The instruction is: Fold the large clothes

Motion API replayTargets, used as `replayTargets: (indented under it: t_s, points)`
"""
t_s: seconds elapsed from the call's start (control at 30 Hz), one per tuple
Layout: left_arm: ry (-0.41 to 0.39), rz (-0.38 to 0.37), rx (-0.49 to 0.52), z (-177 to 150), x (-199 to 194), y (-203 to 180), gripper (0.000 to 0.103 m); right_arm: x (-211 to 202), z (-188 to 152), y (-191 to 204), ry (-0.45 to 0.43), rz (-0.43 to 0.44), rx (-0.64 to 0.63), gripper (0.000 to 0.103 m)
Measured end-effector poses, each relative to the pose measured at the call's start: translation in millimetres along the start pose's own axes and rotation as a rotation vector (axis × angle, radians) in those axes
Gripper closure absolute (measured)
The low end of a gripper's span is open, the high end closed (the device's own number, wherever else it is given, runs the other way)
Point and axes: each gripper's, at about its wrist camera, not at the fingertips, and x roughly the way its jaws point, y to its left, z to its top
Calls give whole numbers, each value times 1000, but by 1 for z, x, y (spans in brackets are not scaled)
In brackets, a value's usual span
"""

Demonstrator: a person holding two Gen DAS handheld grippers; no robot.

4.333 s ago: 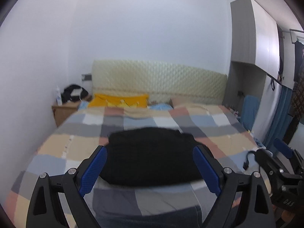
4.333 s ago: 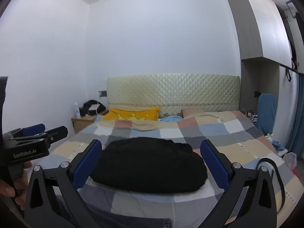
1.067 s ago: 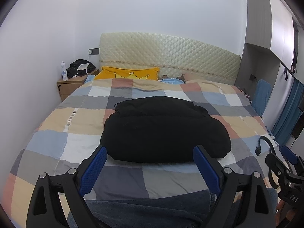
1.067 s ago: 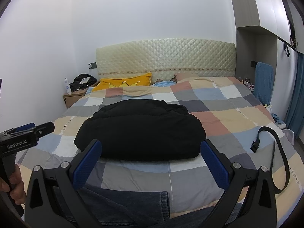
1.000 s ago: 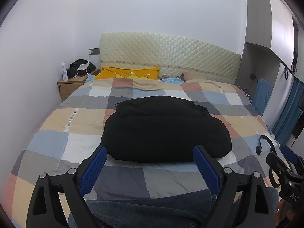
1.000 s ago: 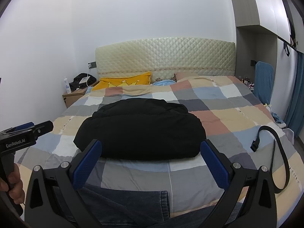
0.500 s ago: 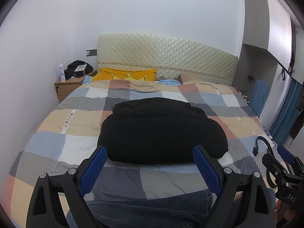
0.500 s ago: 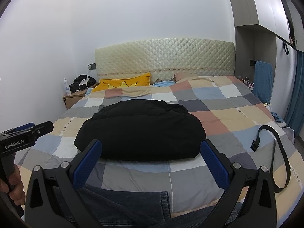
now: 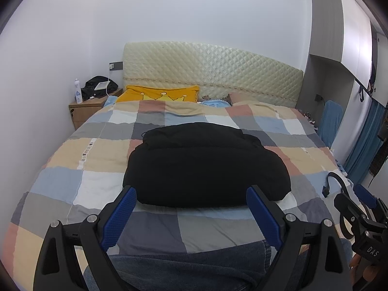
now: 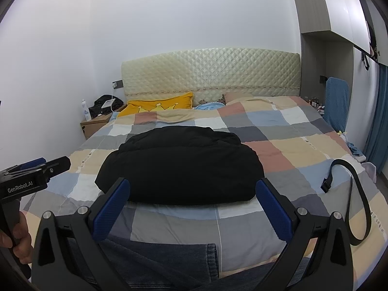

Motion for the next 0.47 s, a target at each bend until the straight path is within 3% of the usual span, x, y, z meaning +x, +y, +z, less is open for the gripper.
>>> replayTargets:
  t_s: [0.47]
  points:
    - [2,-3,5,-1,1,-1,11,0,-1,3,6,-2,2,0]
